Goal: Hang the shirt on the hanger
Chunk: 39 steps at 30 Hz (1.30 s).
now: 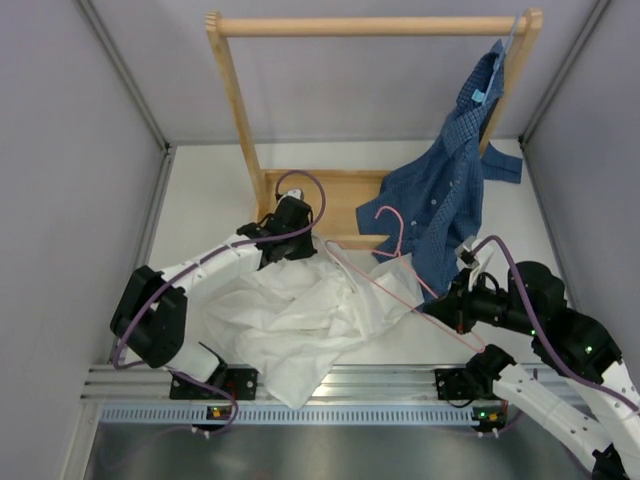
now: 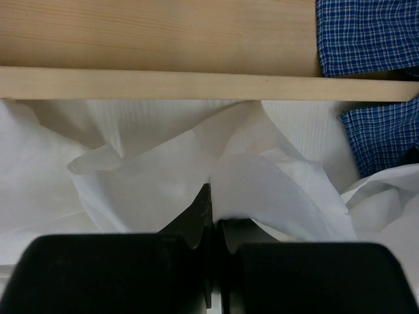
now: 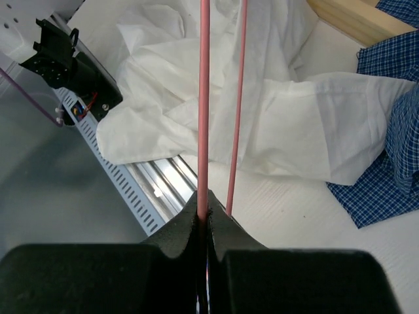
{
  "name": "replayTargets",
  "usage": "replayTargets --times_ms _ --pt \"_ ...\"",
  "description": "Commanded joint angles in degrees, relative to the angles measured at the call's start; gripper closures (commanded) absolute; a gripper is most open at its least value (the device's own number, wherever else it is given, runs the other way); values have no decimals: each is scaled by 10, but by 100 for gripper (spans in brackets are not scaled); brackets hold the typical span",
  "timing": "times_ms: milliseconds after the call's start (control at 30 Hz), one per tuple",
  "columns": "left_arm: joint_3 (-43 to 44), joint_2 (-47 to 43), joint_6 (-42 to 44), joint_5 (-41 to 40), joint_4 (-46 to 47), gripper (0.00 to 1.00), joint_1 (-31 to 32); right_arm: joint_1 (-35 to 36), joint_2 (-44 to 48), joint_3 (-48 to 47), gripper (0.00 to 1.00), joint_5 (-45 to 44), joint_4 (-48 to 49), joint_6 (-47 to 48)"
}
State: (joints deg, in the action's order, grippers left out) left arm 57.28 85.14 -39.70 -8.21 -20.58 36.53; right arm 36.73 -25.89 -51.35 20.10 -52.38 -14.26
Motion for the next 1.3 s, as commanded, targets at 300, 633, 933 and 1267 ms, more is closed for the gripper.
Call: replayTargets --times_ms 300,633,933,1267 --pt "42 41 9 108 44 100 -8 1 -4 -51 100 -22 4 -21" --pt "31 47 1 120 65 100 -7 1 -11 -36 100 7 18 -31" --pt "1 -1 -25 130 70 100 -6 1 -53 -12 100 -116 -18 -29" --pt "-10 -88 -31 144 70 100 62 11 -123 -28 100 -32 97 -17"
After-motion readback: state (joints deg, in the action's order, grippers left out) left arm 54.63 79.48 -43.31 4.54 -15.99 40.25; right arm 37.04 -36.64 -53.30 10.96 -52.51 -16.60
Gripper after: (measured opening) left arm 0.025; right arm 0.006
